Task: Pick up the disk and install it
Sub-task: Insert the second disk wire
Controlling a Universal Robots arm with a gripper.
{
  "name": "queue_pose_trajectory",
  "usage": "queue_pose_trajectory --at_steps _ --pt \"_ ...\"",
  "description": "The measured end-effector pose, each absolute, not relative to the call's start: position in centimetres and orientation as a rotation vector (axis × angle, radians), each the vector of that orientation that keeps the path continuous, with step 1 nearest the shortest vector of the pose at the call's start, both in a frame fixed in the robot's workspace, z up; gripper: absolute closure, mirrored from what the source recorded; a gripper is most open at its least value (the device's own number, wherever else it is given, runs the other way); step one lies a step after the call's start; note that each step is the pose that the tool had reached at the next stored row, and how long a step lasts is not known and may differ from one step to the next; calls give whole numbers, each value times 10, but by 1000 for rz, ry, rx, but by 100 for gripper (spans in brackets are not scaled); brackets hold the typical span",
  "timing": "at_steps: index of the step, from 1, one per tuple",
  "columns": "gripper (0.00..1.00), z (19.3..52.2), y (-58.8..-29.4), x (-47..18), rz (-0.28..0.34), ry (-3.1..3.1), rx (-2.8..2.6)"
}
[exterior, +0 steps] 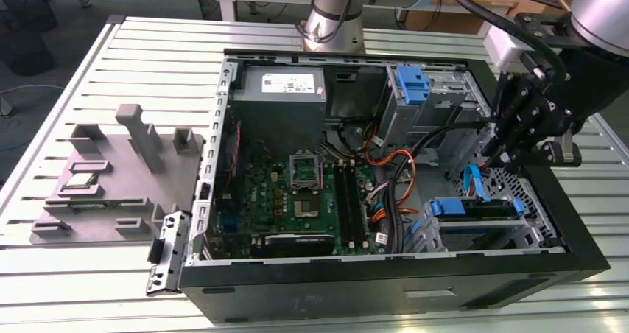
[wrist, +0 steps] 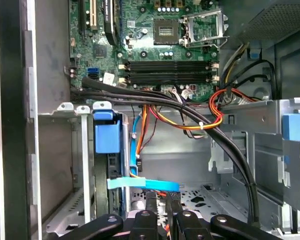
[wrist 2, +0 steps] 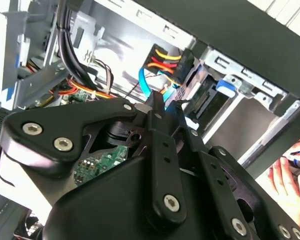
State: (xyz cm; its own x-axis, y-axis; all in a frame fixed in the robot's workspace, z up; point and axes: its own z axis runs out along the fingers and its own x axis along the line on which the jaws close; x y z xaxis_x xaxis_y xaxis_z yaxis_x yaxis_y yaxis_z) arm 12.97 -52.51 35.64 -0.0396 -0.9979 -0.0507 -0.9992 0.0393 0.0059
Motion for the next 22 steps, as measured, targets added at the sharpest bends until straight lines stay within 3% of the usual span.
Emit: queue_pose_trajectory --at_steps 13,16,22 --pt "75 356 -522 143 61 2241 -2154" --pt "63 356 -522 143 61 2241 -2154" --pt "63 356 -520 147 62 2241 -2155"
